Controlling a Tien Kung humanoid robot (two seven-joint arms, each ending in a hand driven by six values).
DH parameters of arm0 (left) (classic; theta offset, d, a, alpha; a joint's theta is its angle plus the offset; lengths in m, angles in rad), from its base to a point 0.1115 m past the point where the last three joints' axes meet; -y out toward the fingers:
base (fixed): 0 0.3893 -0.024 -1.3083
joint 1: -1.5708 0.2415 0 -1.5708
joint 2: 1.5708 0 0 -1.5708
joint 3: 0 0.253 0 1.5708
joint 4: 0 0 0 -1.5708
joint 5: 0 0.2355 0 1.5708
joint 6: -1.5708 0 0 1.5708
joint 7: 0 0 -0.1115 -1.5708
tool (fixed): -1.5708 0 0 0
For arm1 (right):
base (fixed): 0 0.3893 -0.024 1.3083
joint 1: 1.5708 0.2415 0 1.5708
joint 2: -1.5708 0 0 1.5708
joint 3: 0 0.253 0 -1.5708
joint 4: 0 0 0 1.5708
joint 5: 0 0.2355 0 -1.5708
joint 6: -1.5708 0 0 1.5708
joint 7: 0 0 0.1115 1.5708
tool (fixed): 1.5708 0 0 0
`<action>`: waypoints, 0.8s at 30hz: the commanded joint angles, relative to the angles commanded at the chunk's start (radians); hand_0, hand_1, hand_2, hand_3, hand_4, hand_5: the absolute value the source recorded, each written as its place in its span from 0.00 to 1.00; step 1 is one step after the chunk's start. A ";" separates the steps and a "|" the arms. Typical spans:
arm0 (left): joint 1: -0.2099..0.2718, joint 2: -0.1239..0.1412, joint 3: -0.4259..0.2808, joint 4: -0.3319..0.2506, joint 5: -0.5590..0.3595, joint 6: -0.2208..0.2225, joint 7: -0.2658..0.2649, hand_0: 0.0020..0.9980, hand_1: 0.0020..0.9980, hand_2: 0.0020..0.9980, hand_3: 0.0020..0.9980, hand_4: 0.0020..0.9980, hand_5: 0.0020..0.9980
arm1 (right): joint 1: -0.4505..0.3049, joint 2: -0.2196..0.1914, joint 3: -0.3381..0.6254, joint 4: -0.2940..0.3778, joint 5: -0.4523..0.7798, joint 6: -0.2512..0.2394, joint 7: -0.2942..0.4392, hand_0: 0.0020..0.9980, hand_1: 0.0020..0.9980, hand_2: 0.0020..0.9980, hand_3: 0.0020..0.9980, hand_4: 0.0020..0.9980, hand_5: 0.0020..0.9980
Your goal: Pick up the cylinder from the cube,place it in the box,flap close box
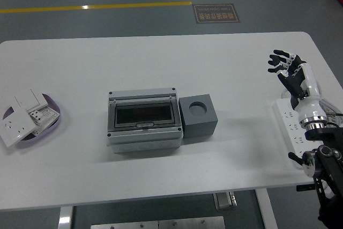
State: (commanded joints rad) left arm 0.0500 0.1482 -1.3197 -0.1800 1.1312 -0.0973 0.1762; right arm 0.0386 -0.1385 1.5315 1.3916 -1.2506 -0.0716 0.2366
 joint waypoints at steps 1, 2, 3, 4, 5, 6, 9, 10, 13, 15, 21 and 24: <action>-0.002 -0.001 -0.002 0.000 0.001 0.000 0.000 0.64 0.67 0.66 0.71 0.76 0.32 | -0.001 -0.002 0.001 0.000 0.000 0.000 -0.001 0.61 0.64 0.66 0.66 0.73 0.40; -0.003 -0.002 -0.004 0.000 -0.001 0.001 0.000 0.64 0.67 0.66 0.71 0.76 0.32 | -0.002 -0.005 0.003 -0.001 0.000 0.000 -0.001 0.61 0.64 0.66 0.66 0.73 0.40; -0.004 -0.003 -0.005 0.000 -0.003 0.002 -0.001 0.64 0.67 0.66 0.71 0.76 0.32 | -0.002 -0.007 0.004 -0.001 -0.001 0.000 -0.002 0.61 0.64 0.66 0.66 0.73 0.40; -0.005 -0.003 -0.005 0.000 -0.005 0.003 -0.002 0.64 0.67 0.66 0.71 0.76 0.32 | -0.003 -0.009 0.005 -0.001 -0.001 0.000 -0.002 0.62 0.64 0.66 0.65 0.73 0.40; -0.005 -0.004 -0.006 0.000 -0.005 0.003 -0.002 0.64 0.67 0.66 0.71 0.76 0.32 | -0.004 -0.013 0.006 -0.001 -0.003 0.001 -0.003 0.62 0.64 0.66 0.65 0.73 0.40; -0.007 -0.004 -0.010 0.000 -0.003 0.004 -0.001 0.64 0.67 0.66 0.71 0.76 0.32 | -0.004 -0.016 0.010 0.000 -0.005 0.000 -0.004 0.62 0.64 0.66 0.65 0.73 0.40; -0.016 -0.005 -0.025 0.000 0.002 0.008 0.002 0.64 0.67 0.66 0.71 0.76 0.32 | -0.008 -0.020 0.025 0.002 -0.007 0.000 -0.005 0.62 0.64 0.66 0.65 0.73 0.40; -0.020 -0.006 -0.026 0.000 0.003 0.008 0.002 0.64 0.67 0.66 0.71 0.76 0.31 | -0.009 -0.021 0.029 0.002 -0.006 0.000 -0.005 0.63 0.64 0.65 0.65 0.74 0.39; -0.029 -0.009 -0.024 0.000 0.001 0.007 -0.001 0.64 0.67 0.66 0.71 0.76 0.31 | -0.010 -0.024 0.036 0.001 -0.004 0.000 -0.007 0.63 0.64 0.65 0.65 0.74 0.39; -0.033 -0.012 -0.021 0.000 0.000 0.006 -0.003 0.64 0.67 0.66 0.71 0.76 0.31 | -0.008 -0.024 0.038 0.000 -0.003 0.000 -0.008 0.63 0.64 0.65 0.65 0.74 0.39; -0.037 -0.016 0.001 0.000 -0.017 0.003 -0.016 0.64 0.67 0.66 0.71 0.76 0.31 | -0.003 -0.024 0.045 0.003 0.000 -0.001 -0.009 0.63 0.64 0.65 0.65 0.73 0.39; -0.038 -0.017 0.004 0.000 -0.019 0.002 -0.020 0.64 0.67 0.66 0.71 0.76 0.32 | -0.001 -0.025 0.049 0.004 0.001 -0.001 -0.009 0.63 0.64 0.65 0.65 0.74 0.39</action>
State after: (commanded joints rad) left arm 0.0120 0.1309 -1.3155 -0.1800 1.1118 -0.0949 0.1567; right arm 0.0373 -0.1633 1.5803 1.3960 -1.2495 -0.0724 0.2274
